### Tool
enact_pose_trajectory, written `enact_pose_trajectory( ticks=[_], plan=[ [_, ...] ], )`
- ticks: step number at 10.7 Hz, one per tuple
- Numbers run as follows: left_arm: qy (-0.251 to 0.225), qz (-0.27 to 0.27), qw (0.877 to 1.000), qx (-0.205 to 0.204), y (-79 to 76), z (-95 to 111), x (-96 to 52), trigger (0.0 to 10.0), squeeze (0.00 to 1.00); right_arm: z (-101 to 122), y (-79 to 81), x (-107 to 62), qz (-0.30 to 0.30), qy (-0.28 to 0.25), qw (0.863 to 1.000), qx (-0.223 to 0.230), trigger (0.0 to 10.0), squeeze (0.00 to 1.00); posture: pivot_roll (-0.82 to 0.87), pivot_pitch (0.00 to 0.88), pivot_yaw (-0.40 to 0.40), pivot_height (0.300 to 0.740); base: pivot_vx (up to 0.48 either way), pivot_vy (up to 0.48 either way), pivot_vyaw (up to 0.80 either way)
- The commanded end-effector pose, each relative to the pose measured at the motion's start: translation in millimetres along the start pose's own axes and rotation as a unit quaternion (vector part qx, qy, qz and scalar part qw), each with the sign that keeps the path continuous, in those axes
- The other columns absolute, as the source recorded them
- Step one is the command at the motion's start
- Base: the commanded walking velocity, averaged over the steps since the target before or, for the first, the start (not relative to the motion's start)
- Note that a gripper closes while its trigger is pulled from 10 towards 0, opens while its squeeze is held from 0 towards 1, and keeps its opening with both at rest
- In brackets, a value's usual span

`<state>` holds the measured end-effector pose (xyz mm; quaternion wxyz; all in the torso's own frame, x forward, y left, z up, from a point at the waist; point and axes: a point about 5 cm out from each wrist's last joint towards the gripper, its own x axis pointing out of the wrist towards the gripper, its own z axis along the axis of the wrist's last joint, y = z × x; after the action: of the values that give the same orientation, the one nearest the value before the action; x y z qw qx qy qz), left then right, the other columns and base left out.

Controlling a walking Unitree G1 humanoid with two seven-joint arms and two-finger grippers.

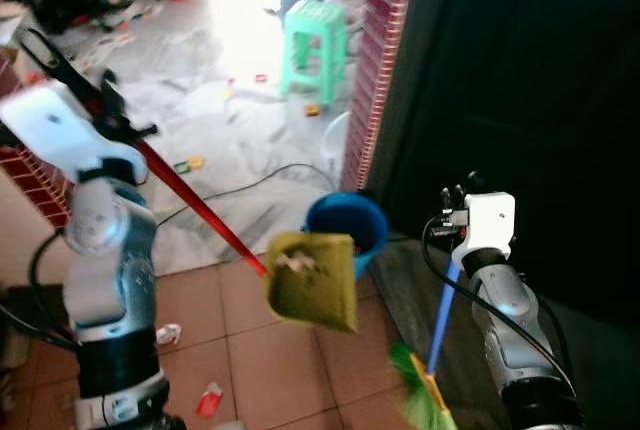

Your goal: Sweep floor

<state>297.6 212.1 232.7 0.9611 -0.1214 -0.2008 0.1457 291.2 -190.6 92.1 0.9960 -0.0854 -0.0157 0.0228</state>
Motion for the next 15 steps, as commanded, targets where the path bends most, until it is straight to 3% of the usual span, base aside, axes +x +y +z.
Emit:
enact_pose_trajectory(
  ticks=[1, 10, 14, 15],
  plan=[
    [-0.049, -0.011, 0.999, -0.022, -8.6, 24.1, 5.1, 10.0, 0.0, 11.0, 1.3, 5.0, 0.009, -0.029, 0.999, -0.013, 10.0, 0.0, -0.07, 0.0, -0.004, 0.74, 0.412, 0.0, 0.0],
    [-0.047, -0.009, 0.998, -0.036, -7.3, 23.8, 8.2, 10.0, 0.0, 10.7, 3.0, 2.7, 0.039, -0.038, 0.997, -0.05, 10.0, 0.0, -0.07, 0.0, -0.011, 0.74, 0.427, 0.0, 0.0],
    [-0.055, 0.004, 0.998, -0.021, -0.1, 27.3, 12.0, 10.0, 0.0, 8.7, 5.0, 1.6, 0.044, -0.036, 0.997, -0.055, 10.0, 0.0, -0.07, 0.0, -0.01, 0.74, 0.414, 0.0, 0.0],
    [-0.067, 0.011, 0.998, 0.01, 1.6, 29.3, 12.8, 10.0, 0.0, 8.4, 6.2, 1.4, 0.046, -0.037, 0.997, -0.056, 10.0, 0.0, -0.07, 0.0, -0.01, 0.74, 0.0, 0.0, 0.0]
  ],
)
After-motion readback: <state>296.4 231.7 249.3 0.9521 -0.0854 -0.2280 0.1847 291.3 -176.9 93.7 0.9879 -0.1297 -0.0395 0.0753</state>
